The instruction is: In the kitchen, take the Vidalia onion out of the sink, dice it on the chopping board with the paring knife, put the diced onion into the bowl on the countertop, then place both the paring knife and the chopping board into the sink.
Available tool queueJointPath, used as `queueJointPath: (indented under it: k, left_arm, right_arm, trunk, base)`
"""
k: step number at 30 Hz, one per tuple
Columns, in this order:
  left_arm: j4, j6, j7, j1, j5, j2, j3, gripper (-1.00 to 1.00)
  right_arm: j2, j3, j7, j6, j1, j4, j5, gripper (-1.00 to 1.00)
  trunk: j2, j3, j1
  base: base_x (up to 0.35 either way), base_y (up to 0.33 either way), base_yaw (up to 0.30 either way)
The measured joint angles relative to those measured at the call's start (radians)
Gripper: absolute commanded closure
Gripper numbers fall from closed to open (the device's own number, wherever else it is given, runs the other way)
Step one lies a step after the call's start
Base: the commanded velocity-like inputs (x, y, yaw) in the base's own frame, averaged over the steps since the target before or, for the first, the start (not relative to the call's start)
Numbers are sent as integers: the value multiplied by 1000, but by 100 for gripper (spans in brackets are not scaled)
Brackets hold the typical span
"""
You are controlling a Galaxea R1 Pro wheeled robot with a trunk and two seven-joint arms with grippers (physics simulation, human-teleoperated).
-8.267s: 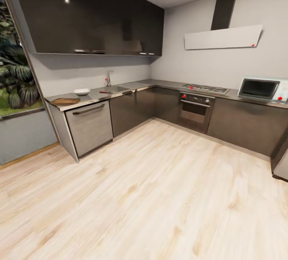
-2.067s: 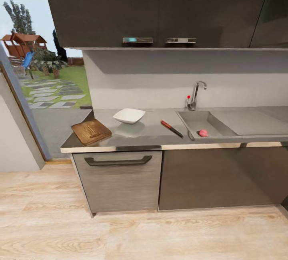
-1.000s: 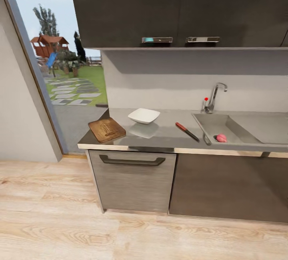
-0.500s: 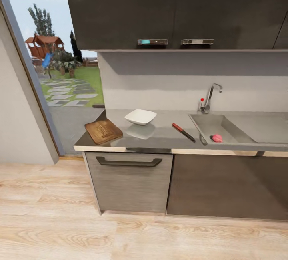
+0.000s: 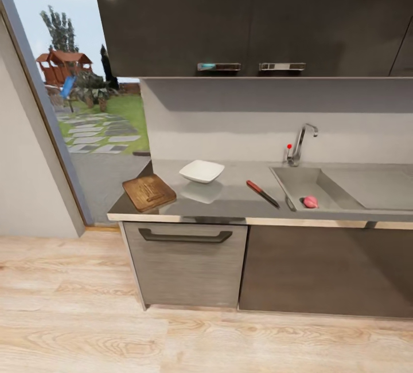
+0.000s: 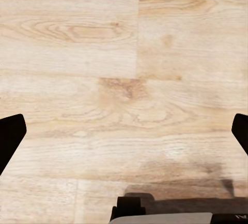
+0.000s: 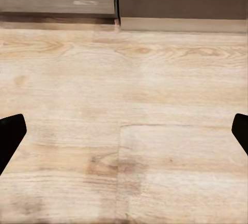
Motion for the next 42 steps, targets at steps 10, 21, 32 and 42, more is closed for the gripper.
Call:
queueJointPath:
  k: [10, 21, 32, 42]
  left_arm:
    - [0, 0, 0, 0, 0, 1, 0, -100]
    - [0, 0, 0, 0, 0, 1, 0, -100]
    - [0, 0, 0, 1, -1, 1, 0, -100]
    - [0, 0, 0, 1, -2, 1, -1, -100]
  right_arm:
    - [0, 0, -1, 0, 0, 0, 0, -100]
    - [0, 0, 0, -1, 0, 0, 0, -100]
    - [0, 0, 0, -1, 0, 0, 0, -100]
    - [0, 0, -1, -1, 0, 0, 0, -100]
  trunk:
    - [70, 31, -38]
    - [147, 66, -81]
    - [224, 100, -123]
    - [294, 132, -161]
  base:
    - [0, 0, 0]
    - [0, 0, 0]
    - [0, 0, 0]
    - [0, 0, 0]
